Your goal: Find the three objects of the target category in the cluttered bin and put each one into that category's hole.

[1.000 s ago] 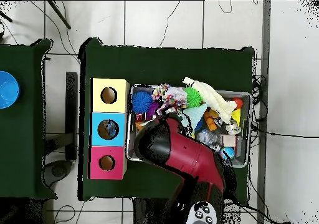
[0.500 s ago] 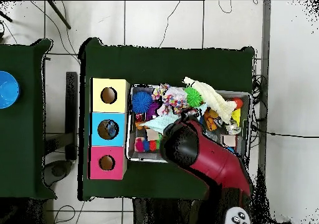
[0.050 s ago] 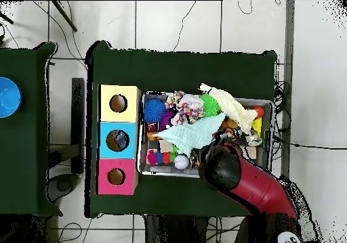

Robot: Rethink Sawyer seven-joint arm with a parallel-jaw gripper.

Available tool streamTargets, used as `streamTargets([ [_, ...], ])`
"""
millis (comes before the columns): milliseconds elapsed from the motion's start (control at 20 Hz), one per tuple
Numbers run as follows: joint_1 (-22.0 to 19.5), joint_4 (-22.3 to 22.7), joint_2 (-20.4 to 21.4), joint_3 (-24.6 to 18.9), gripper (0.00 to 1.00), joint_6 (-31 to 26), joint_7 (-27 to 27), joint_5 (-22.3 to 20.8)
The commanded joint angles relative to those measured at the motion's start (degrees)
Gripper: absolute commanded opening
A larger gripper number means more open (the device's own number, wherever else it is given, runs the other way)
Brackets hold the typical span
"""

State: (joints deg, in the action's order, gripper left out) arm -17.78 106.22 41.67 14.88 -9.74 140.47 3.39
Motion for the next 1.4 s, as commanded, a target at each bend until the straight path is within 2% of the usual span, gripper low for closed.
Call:
streamTargets([
  [50, -3.35, 4.91, -1.51, -9.39, 1.0, 4.96, -0.58, -6.12],
  [800, -6.65, 5.45, -2.99, -12.86, 1.0, 9.36, 3.05, -10.22],
  [1400, -7.92, 5.73, -4.1, -14.31, 1.0, 12.02, 4.46, -11.55],
])
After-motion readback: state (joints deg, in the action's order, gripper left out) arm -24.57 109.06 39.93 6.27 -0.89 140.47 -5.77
